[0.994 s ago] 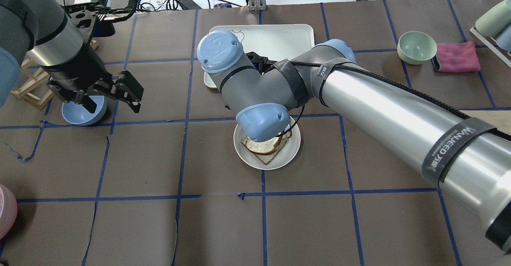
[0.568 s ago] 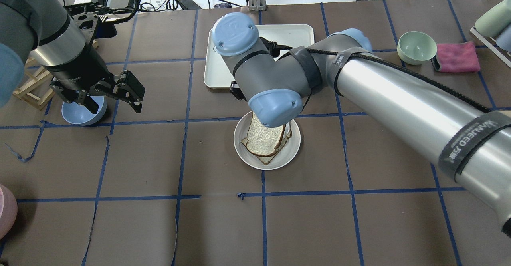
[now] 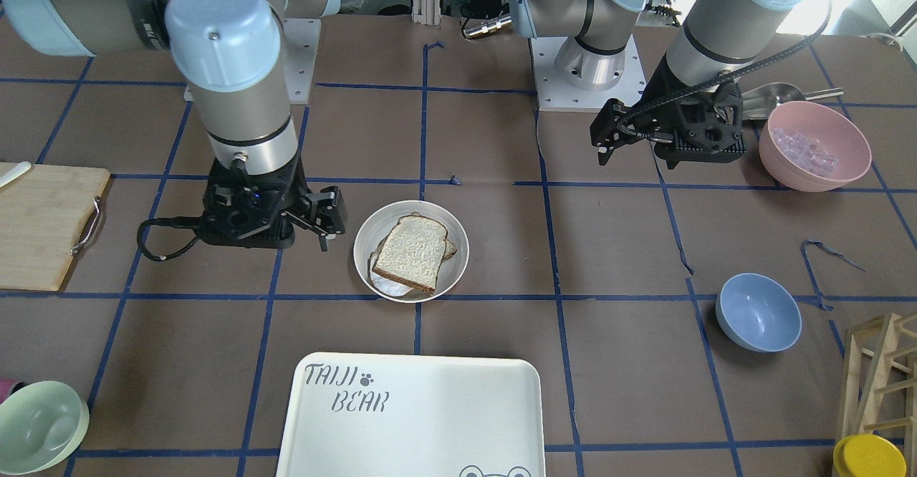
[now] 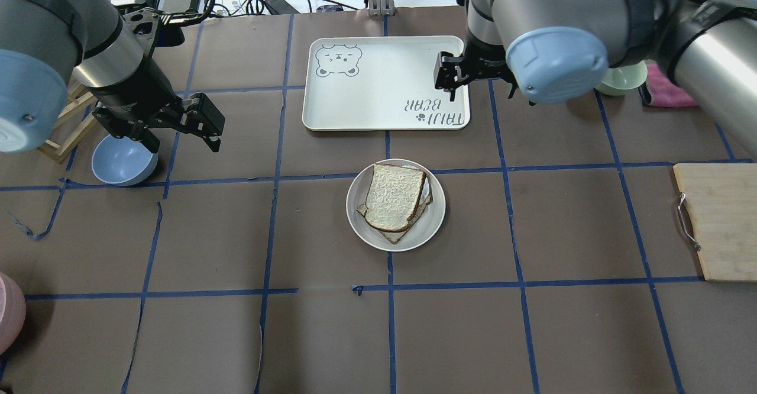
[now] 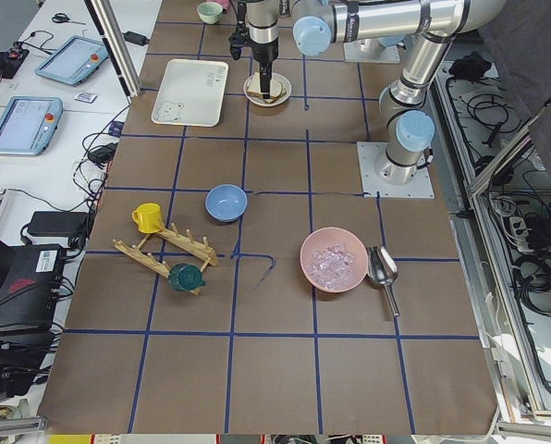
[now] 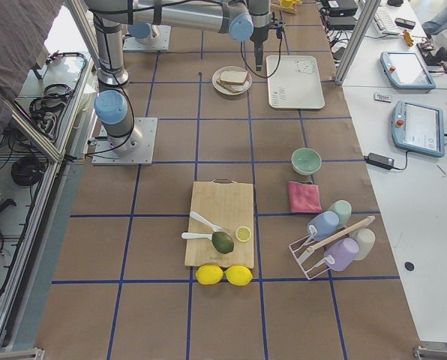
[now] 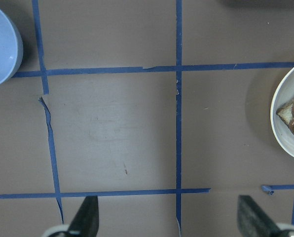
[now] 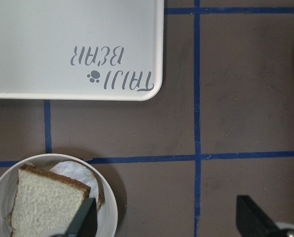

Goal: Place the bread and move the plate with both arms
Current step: 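Raise the right gripper away while the left gripper reaches toward the plate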

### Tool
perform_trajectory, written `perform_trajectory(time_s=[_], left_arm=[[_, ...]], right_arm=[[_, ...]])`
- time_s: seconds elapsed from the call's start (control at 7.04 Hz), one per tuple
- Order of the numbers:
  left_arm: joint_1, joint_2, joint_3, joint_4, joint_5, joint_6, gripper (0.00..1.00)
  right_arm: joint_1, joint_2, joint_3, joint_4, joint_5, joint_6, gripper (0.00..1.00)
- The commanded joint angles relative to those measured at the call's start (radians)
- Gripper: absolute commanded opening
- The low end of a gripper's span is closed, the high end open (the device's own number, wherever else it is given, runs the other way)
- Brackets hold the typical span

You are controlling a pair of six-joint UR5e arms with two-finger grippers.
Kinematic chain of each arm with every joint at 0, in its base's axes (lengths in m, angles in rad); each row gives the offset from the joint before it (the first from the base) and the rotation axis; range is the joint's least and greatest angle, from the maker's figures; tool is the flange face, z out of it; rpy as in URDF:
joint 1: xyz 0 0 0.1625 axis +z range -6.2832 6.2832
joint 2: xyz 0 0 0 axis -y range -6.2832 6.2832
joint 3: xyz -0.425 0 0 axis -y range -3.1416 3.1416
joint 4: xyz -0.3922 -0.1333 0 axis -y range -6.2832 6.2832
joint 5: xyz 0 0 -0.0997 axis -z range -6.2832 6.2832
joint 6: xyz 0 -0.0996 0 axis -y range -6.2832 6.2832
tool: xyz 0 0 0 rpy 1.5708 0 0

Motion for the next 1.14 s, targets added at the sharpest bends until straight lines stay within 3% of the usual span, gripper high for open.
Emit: perform_trajectory(time_s=[0.0, 0.28, 0.43, 0.57, 0.99], left_arm=[[-0.068, -0.068, -0.004, 0.118, -0.023, -0.021, 1.00], [-0.154, -0.132, -0.037, 0.227, -0.038, -0.085, 1.00], [-0.185, -0.157, -0.080, 0.280, -0.050, -0.092, 0.93], [-0.205, -0.180, -0.137, 0.383, -0.096, -0.113, 0.92], [-0.221, -0.258, -0.247, 0.552, -0.153, -0.141, 0.72]], right_arm=[[-0.088, -0.108, -0.001, 0.076, 0.013, -0.173, 1.00], [-0.080, -0.180, -0.003, 0.163, 0.040, -0.164, 1.00], [-0.077, -0.182, 0.000, 0.165, 0.035, -0.164, 1.00], [-0.085, -0.180, -0.005, 0.162, 0.041, -0.167, 1.00], [-0.082, -0.176, 0.002, 0.161, 0.033, -0.167, 1.00]])
